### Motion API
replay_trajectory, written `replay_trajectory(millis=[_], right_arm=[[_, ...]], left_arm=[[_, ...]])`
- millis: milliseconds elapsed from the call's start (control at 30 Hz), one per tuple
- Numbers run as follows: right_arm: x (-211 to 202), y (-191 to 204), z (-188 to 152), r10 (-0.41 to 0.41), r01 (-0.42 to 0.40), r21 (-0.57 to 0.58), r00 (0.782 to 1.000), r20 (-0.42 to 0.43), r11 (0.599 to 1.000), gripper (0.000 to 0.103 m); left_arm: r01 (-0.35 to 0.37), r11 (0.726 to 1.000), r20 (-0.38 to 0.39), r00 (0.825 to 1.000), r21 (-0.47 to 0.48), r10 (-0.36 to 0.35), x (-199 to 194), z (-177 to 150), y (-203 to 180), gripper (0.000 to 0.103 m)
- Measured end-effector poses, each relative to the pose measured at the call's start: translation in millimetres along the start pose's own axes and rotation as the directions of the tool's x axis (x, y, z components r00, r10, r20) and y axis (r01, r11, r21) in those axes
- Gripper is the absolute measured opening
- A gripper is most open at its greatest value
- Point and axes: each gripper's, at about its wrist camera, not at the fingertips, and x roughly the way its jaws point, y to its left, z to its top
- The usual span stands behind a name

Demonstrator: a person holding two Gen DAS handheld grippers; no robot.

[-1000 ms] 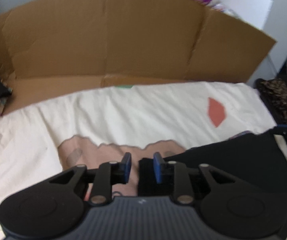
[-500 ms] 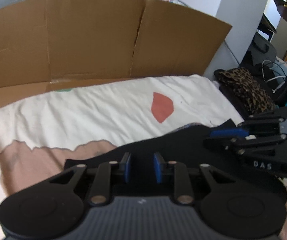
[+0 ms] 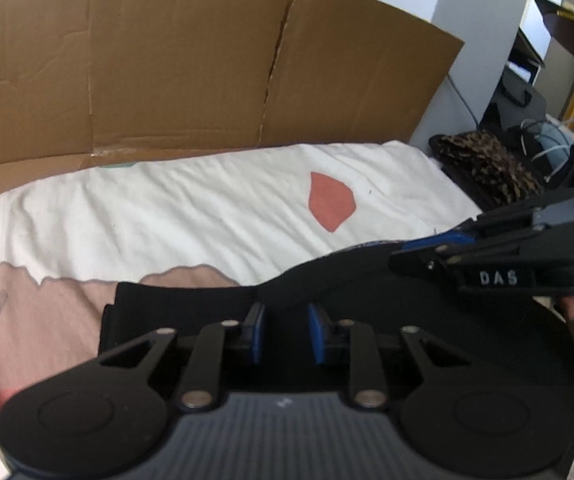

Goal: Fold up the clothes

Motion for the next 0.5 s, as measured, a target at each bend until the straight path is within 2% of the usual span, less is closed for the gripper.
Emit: replay_trajectory(millis=[133, 267, 333, 500], right_arm=[[-6, 1, 5, -0.007, 0.006, -0.024, 1.0, -0.008, 1.0, 0.02], [-36, -1, 11, 0.047, -0.046, -0.019, 0.998, 0.035, 0.999, 0.021], [-49, 1, 10, 0.065, -0.064, -0.024, 0.997, 0.049, 0.998, 0.025], [-61, 19, -10, 0.086, -0.083, -0.083, 0.995, 0.043, 0.993, 0.025]], left_arm=[[-0.027, 0.996, -0.038, 0.999, -0.09, 0.023, -12, 14, 2, 0.025], [-0.081, 0.992, 0.0, 0.997, -0.098, 0.081, -37, 21, -4, 0.024], [-0.075, 0.992, 0.008, 0.997, -0.098, 0.076, -45, 21, -10, 0.024], [-0.033, 0.994, 0.023, 0.999, -0.105, 0.035, -51, 11, -33, 0.024]])
